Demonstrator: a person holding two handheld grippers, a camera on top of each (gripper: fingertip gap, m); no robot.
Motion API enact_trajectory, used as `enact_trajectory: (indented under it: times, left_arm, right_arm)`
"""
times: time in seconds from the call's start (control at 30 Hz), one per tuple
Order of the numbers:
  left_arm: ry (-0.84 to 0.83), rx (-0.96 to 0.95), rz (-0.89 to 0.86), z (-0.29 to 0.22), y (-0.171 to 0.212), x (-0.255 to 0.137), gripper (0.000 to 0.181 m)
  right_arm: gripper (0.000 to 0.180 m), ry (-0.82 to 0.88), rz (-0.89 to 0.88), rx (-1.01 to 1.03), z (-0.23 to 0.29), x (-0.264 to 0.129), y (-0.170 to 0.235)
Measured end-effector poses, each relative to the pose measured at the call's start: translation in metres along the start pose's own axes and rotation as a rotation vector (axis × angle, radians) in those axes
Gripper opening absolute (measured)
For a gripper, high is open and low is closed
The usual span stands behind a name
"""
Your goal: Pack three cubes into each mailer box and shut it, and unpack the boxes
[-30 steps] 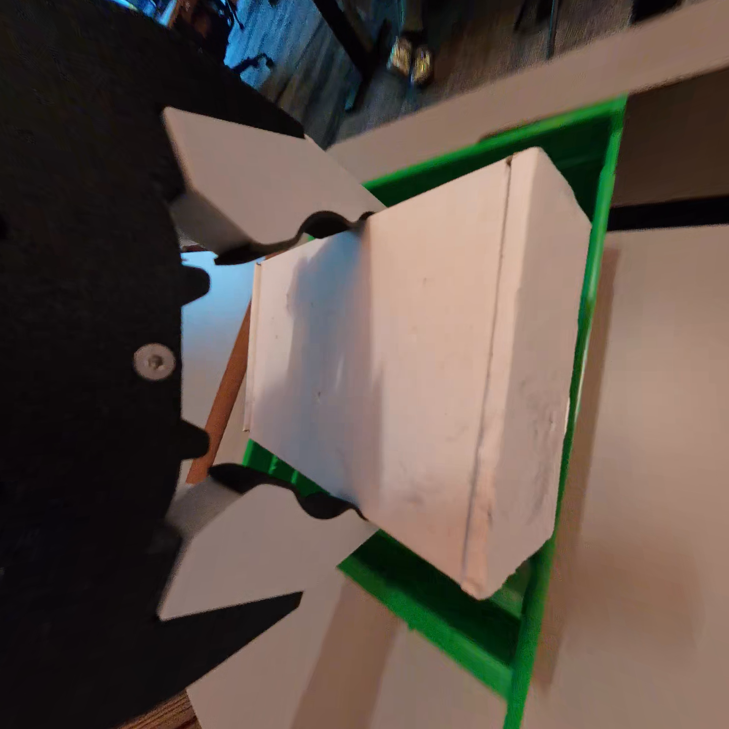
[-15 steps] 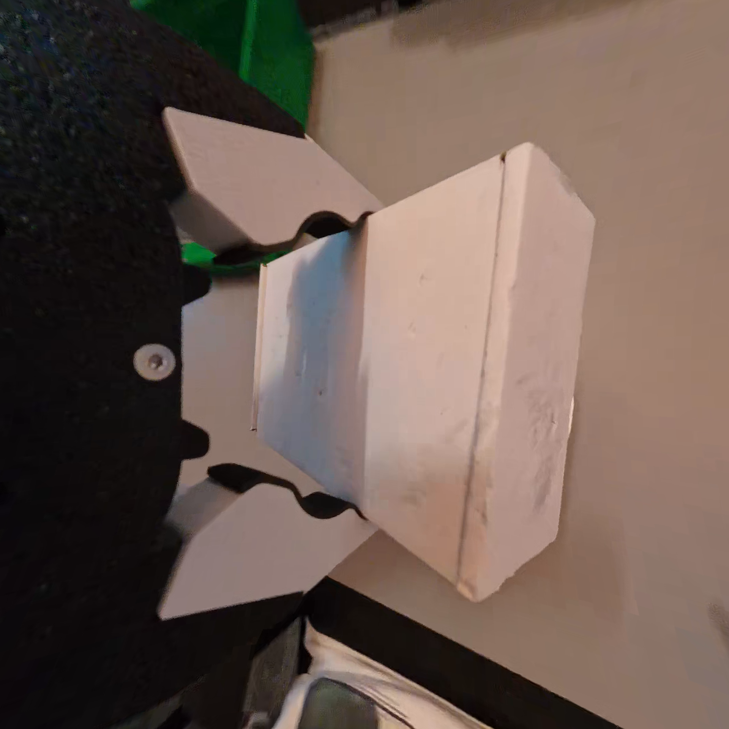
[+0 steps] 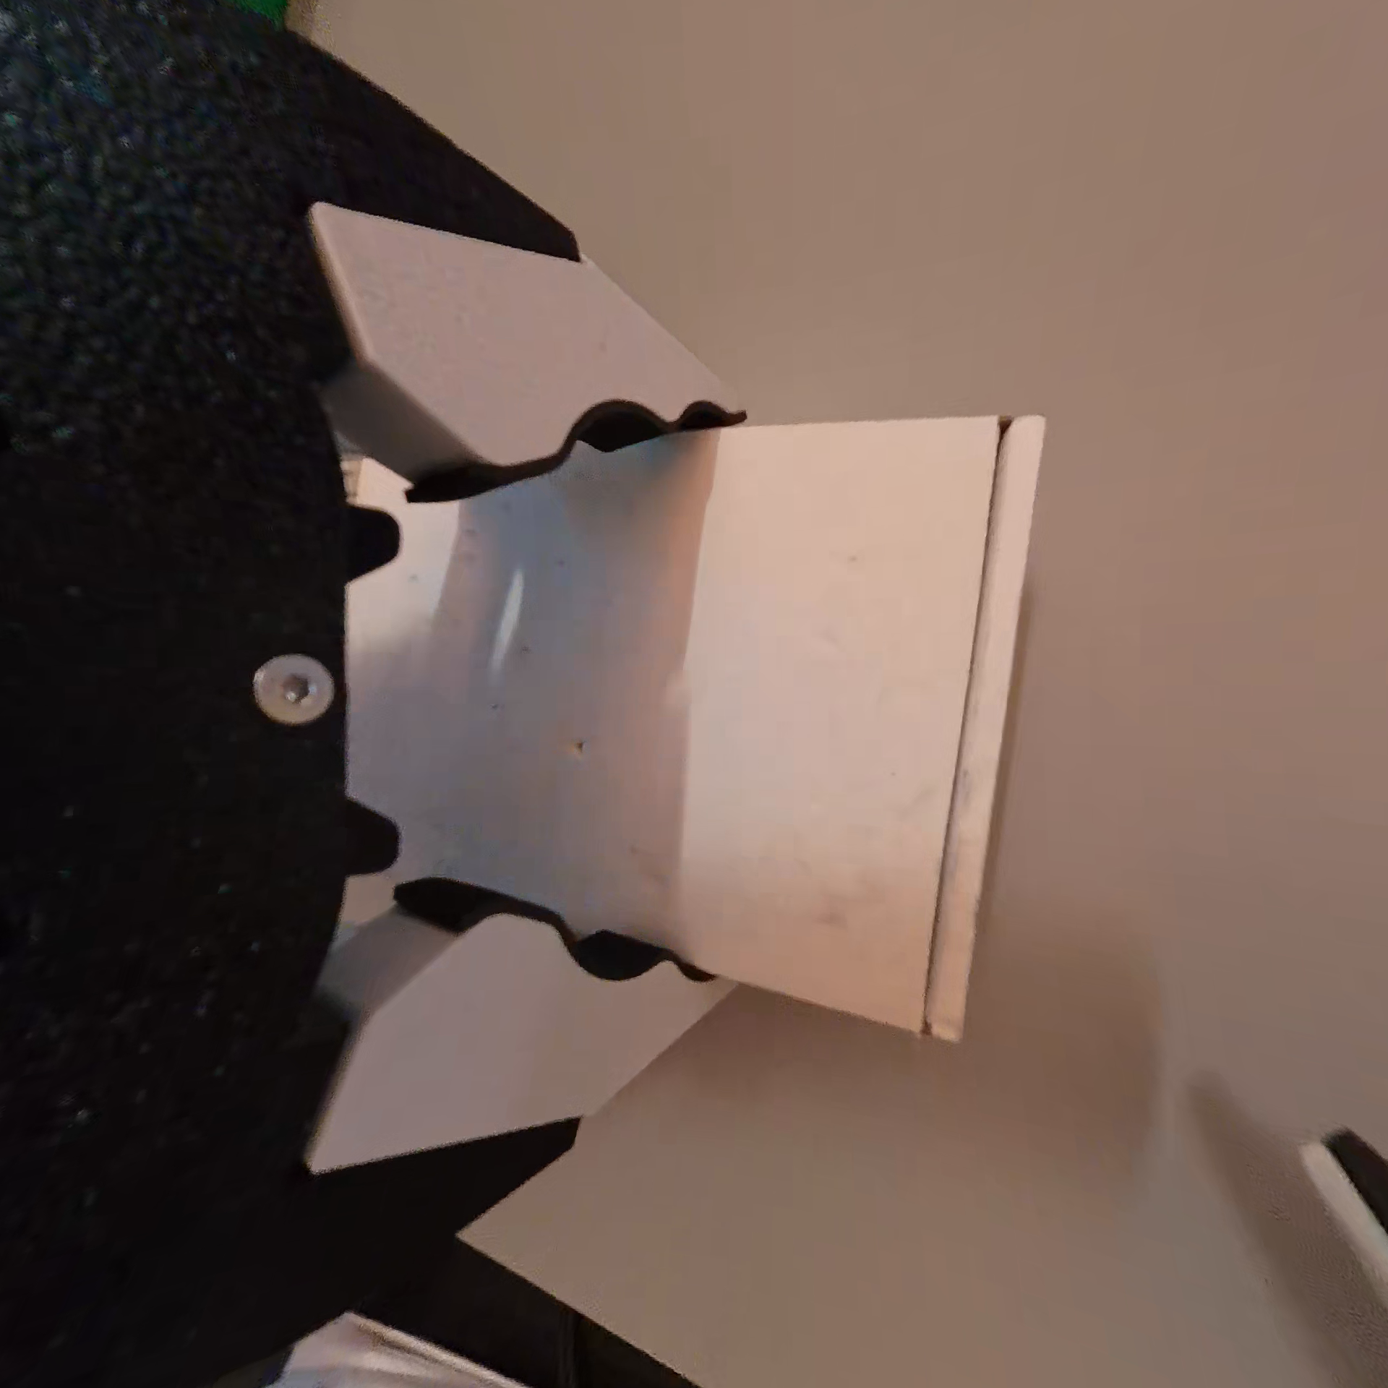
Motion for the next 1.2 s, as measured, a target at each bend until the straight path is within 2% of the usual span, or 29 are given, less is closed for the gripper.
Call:
enact_trajectory:
  times: [0.17,0.23,0.33,0.43,0.47,0.63,0.7,0.8,1.03,1.2]
  left_arm:
    - [0.013,0.017,-0.077,-0.001,-0.003,0.000,0.131]
    - [-0.031,0.067,-0.085,0.001,-0.001,-0.001,0.134]
    - [-0.108,0.140,-0.166,0.002,-0.001,-0.019,0.119]
    - [-0.125,0.110,-0.280,0.001,0.002,-0.046,0.103]
    - [-0.106,0.087,-0.320,0.001,0.004,-0.054,0.096]
    - [-0.032,-0.145,-0.532,0.024,0.011,-0.074,0.000]
    - [-0.010,-0.222,-0.602,0.035,0.015,-0.076,0.000]
    - [-0.009,-0.218,-0.657,0.041,0.016,-0.074,0.000]
    - [0.038,-0.214,-0.574,0.054,0.010,-0.048,0.000]
    - [0.028,-0.224,-0.558,0.058,0.010,-0.042,0.000]
  right_arm:
    - [0.094,-0.026,-0.008,-0.006,-0.001,0.008,0.002]
    - [0.094,-0.031,-0.013,-0.018,-0.002,0.011,0.000]
    - [0.093,-0.043,-0.027,-0.056,0.000,0.015,-0.007]
    - [0.092,-0.056,-0.037,-0.094,0.004,0.018,-0.012]
    - [0.092,-0.061,-0.044,-0.102,0.005,0.020,-0.014]
    - [0.089,-0.077,-0.055,-0.136,0.010,0.024,-0.022]
    - [0.087,-0.086,-0.070,-0.169,0.014,0.024,-0.029]
    - [0.084,-0.111,-0.097,-0.208,0.021,0.024,-0.038]
    - [0.074,-0.087,-0.189,-0.239,0.023,0.019,-0.069]
    - [0.085,-0.157,-0.186,-0.346,0.046,0.026,-0.082]
Point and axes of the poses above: each gripper's, where its closed fingertips meet, x out along the fingers, y out of its underside, z = x × y across the jaws, the point moved 2 cm from there along -x, back along the fingers, and after that the axes turned 13 degrees about -x, right-handed, at the moved point
